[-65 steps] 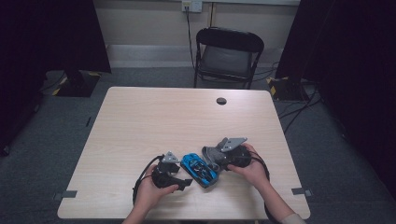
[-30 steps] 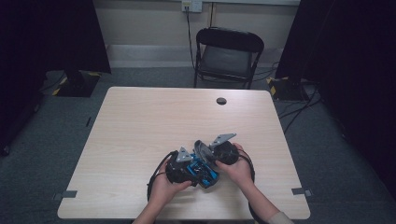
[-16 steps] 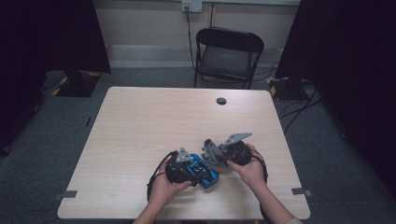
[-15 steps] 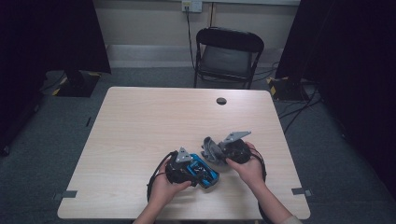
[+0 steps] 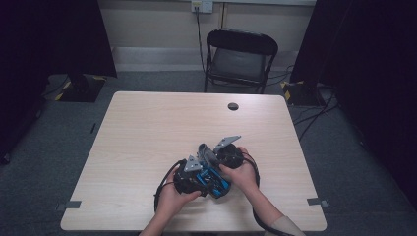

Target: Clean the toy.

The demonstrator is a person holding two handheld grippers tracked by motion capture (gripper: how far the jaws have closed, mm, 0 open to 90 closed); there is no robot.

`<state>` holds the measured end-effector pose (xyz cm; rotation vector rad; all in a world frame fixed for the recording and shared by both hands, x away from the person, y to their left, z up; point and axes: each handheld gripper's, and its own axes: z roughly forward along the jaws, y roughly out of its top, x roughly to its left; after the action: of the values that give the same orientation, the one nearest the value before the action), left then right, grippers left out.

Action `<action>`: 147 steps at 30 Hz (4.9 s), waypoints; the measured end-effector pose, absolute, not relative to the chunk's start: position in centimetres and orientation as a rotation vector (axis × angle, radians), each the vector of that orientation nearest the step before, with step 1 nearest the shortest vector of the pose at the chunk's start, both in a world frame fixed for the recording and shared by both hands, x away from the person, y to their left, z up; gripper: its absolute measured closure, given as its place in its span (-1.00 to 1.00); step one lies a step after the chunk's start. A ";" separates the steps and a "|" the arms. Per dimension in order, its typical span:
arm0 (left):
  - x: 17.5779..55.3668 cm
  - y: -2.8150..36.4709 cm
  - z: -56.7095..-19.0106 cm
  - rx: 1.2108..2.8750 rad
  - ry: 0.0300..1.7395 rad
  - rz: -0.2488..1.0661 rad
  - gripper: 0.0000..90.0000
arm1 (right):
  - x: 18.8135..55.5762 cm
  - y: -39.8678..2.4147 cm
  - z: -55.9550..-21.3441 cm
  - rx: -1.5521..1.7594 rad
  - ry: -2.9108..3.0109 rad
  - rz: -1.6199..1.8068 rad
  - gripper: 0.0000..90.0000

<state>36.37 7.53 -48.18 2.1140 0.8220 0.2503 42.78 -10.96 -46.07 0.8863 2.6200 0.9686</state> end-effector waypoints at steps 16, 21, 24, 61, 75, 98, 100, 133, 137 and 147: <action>36.3 7.5 -48.2 2.109 0.827 0.255 -0.66 | 40.8 -15.6 -44.2 0.922 2.608 0.972 0.74; 36.3 7.5 -48.2 2.107 0.826 0.253 -0.66 | 42.5 -13.5 -44.2 0.948 2.536 0.998 0.72; 36.3 7.5 -48.2 2.108 0.825 0.254 -0.66 | 43.1 -11.8 -44.8 0.912 2.576 0.977 0.72; 36.4 7.5 -48.2 2.112 0.823 0.251 -0.66 | 37.9 -17.2 -45.0 0.841 2.709 0.953 0.72; 36.4 7.5 -48.2 2.112 0.826 0.248 -0.66 | 36.9 -18.8 -44.8 0.847 2.750 0.949 0.73; 36.3 7.7 -48.3 2.099 0.818 0.252 -0.65 | 42.4 -12.7 -44.8 0.907 2.593 0.954 0.72; 36.3 7.7 -48.3 2.097 0.817 0.254 -0.65 | 43.0 -11.4 -44.9 0.901 2.572 0.918 0.71; 36.3 7.5 -48.2 2.110 0.818 0.250 -0.65 | 38.1 -16.7 -44.4 0.820 2.768 0.871 0.72; 36.4 7.5 -48.2 2.112 0.820 0.249 -0.65 | 38.0 -18.1 -43.9 0.843 2.733 0.876 0.72; 36.9 7.5 -47.7 2.158 0.817 0.215 -0.65 | 40.9 -19.0 -43.6 0.933 2.523 0.947 0.71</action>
<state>36.92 7.48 -47.68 2.1576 0.8174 0.2153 40.87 -19.00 -43.61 0.9334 2.5234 0.9466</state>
